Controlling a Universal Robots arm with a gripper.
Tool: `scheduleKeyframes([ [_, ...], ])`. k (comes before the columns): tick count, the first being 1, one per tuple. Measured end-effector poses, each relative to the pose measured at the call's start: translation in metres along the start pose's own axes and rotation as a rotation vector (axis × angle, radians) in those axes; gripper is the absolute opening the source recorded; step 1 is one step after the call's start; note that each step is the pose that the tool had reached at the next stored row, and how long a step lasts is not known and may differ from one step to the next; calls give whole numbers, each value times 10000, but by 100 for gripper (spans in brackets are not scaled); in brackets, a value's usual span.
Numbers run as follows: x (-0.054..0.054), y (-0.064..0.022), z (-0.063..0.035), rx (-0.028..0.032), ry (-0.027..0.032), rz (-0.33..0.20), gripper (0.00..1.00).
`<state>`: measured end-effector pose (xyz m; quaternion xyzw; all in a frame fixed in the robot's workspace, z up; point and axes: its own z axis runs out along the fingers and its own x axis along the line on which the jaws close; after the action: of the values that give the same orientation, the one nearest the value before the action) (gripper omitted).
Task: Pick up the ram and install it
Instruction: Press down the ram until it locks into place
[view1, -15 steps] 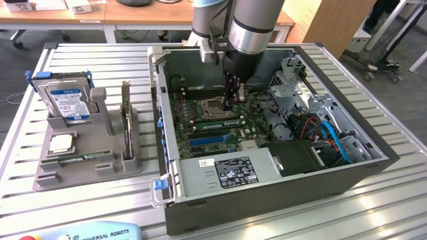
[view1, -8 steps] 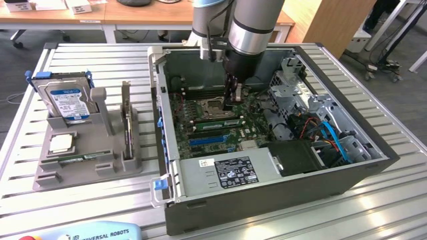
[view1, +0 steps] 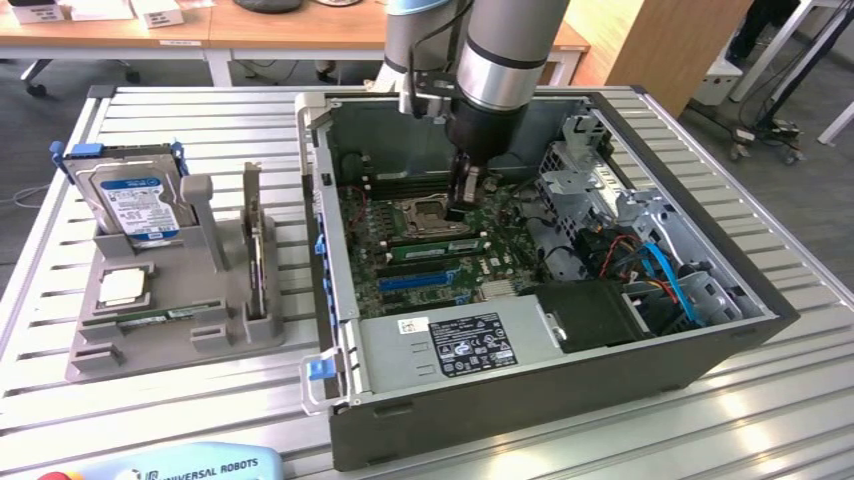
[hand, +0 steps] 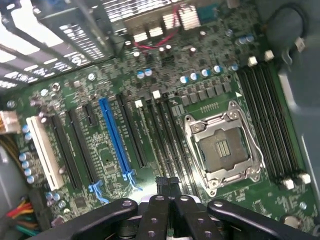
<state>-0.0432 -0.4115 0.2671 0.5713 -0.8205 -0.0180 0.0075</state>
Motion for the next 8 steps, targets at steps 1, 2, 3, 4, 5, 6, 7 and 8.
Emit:
scheduleKeyframes([
  [1, 0, 0, 1, 1, -6, 159, 10],
  [2, 0, 0, 3, 3, -12, 322, 10],
  [3, 0, 0, 4, 4, -18, 491, 10],
  [4, 0, 0, 6, 5, -25, 665, 10],
  [5, 0, 0, 7, 6, -31, 827, 10],
  [6, 0, 0, 9, 7, -37, 986, 10],
  [7, 0, 0, 10, 9, -43, 1140, 10],
  [8, 0, 0, 11, 10, -48, 1290, 10],
])
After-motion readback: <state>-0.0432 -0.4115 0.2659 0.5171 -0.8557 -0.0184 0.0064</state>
